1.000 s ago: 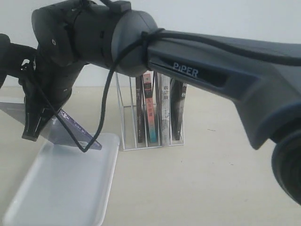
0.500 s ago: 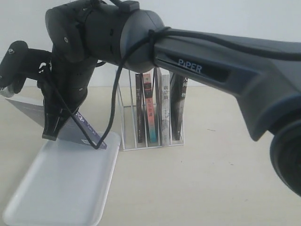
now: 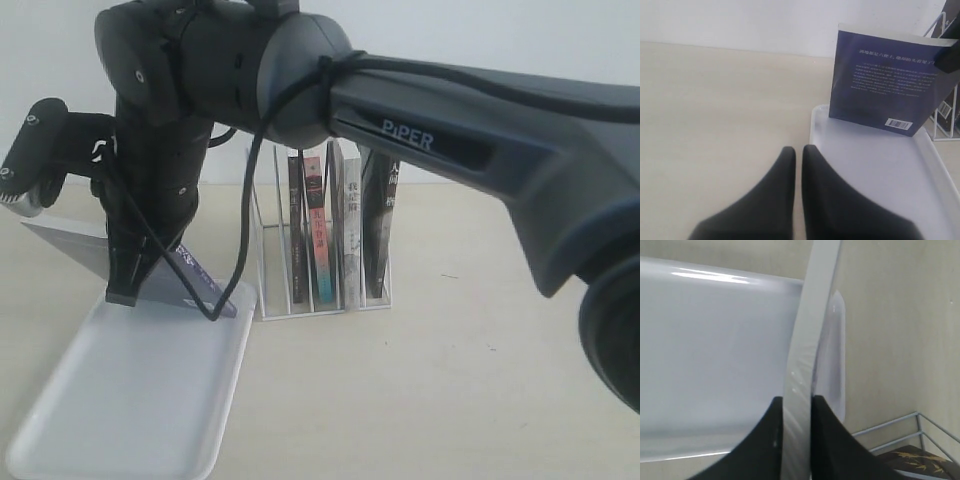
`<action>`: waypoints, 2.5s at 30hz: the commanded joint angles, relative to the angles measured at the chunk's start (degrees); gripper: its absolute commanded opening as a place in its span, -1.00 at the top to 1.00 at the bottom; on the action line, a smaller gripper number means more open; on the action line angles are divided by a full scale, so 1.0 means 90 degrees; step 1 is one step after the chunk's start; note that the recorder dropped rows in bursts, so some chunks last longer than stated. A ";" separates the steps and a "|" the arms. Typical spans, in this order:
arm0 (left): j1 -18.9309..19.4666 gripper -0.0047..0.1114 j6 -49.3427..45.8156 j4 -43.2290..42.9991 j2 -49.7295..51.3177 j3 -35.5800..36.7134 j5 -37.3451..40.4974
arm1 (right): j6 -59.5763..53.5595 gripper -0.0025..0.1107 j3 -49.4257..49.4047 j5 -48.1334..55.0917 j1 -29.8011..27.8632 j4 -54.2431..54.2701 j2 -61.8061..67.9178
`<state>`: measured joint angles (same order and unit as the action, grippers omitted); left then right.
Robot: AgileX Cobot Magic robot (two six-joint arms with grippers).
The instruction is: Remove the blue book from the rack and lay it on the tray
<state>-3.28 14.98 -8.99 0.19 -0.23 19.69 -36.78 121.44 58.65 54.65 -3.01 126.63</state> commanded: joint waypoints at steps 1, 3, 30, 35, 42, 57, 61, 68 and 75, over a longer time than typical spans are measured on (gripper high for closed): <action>-0.0026 0.85 0.0046 0.0023 -0.0021 0.0026 -0.0011 | 0.0194 0.96 -0.0030 0.0567 -0.0043 0.0232 -0.0010; -0.0026 0.85 0.0046 0.0023 -0.0021 0.0026 -0.0011 | 0.0194 0.96 -0.0030 0.0650 -0.0043 0.0284 -0.0010; -0.0026 0.85 0.0046 0.0023 -0.0021 0.0026 -0.0011 | 0.0328 0.14 -0.0016 0.0740 -0.0043 0.0649 -0.0010; -0.0026 0.85 0.0046 0.0023 -0.0021 0.0026 -0.0011 | 0.0357 0.14 -0.0016 0.0626 -0.0043 0.0786 -0.0093; -0.0026 0.85 0.0046 0.0023 -0.0021 0.0026 -0.0011 | 0.0357 0.14 -0.0016 0.0641 -0.0043 0.0786 -0.0459; -0.0026 0.85 0.0046 0.0023 -0.0021 0.0026 -0.0011 | 0.1184 0.15 -0.0016 0.1257 -0.0043 0.0876 -0.1889; -0.0026 0.85 0.0046 0.0023 -0.0021 0.0026 -0.0011 | 0.1681 0.15 -0.0016 0.1257 -0.0043 0.0876 -0.2307; -0.0026 0.85 0.0046 0.0023 -0.0021 0.0026 -0.0011 | 0.2434 0.15 -0.0016 0.1257 -0.0043 0.1010 -0.3013; -0.0026 0.85 0.0046 0.0023 -0.0021 0.0026 -0.0011 | 0.2953 0.15 -0.0016 0.1257 -0.0043 0.1563 -0.3623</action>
<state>-3.28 14.98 -8.99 0.19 -0.23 19.69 -12.33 121.04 69.89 54.65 9.37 96.33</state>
